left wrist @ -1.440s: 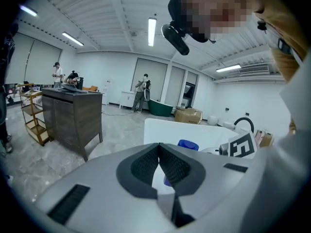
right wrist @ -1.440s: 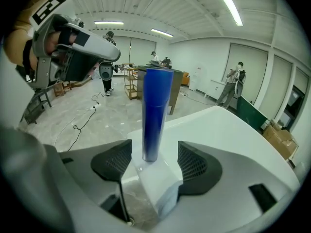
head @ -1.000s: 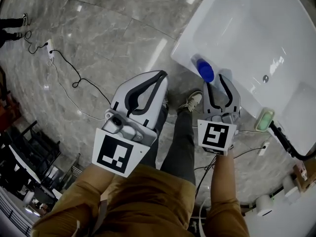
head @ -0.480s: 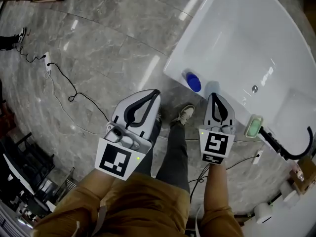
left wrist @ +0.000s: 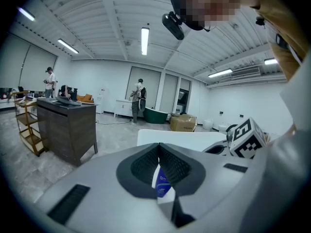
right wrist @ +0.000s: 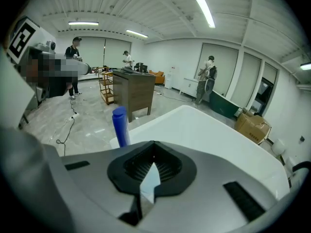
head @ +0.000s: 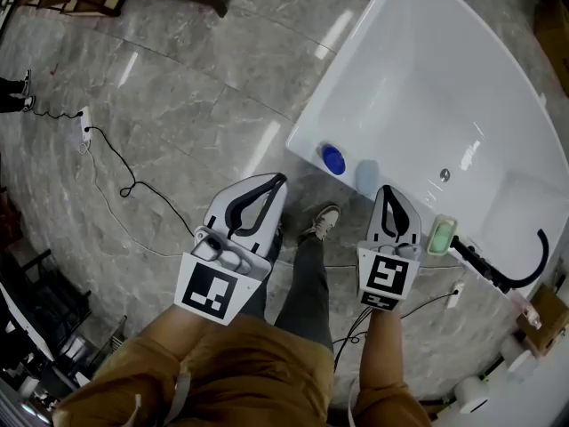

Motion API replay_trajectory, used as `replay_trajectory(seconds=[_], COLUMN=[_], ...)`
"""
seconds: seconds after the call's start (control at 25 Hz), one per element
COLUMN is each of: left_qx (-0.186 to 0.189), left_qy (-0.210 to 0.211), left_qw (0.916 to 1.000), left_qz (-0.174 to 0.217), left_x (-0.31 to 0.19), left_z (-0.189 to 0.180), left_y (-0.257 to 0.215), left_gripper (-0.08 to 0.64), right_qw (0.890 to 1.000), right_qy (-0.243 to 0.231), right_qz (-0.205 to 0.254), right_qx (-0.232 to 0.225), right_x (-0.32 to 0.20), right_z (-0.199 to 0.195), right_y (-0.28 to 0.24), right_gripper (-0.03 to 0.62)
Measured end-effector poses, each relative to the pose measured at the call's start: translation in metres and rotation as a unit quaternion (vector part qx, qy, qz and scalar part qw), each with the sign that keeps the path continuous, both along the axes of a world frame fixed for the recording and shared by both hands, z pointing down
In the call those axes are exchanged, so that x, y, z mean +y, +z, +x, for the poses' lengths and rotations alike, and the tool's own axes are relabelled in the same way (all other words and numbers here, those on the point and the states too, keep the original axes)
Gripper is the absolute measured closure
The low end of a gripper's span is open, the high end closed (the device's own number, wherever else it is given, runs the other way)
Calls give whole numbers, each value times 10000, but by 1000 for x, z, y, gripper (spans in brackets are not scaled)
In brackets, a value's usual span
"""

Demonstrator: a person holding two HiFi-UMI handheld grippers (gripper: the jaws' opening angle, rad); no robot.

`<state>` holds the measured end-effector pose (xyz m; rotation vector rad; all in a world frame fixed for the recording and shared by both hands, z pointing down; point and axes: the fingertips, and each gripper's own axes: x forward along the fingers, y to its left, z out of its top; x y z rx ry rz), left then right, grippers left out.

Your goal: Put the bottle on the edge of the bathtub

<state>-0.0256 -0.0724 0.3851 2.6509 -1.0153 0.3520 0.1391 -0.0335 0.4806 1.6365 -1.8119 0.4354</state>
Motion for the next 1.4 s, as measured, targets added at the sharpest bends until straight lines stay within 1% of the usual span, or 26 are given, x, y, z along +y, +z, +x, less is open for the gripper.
replay_trajectory(seconds=[0.2,0.52,0.72,0.92,1.08,1.28,1.4], left_qx=[92,48,113,194,197,285,323], left_qy=[43,116,138,188,272,227,160], left_qw=[9999,9995,9993,9979,9972,9956,9947], left_qz=[86,276,340,584,666,869,966], left_x=[3,4,5,5,14,13,11], left_z=[0,10,14,18,20,17,15], left_y=[-19,-56,-84,-110,-126,-158,-178], left_gripper=[552,552,552,552,552,552,552], right_qw=[9999,9984,9963,9946,9941,9931,9915], right_qy=[72,280,248,304,347,410,449], right_qz=[117,461,628,765,871,1006,1191], right_qx=[87,162,530,638,545,436,262], right_x=[3,7,14,25,35,37,38], right_z=[6,23,31,40,40,41,41], right_y=[-29,-89,-129,-161,-178,-204,-225], right_gripper=[589,589,589,589,589,589,589])
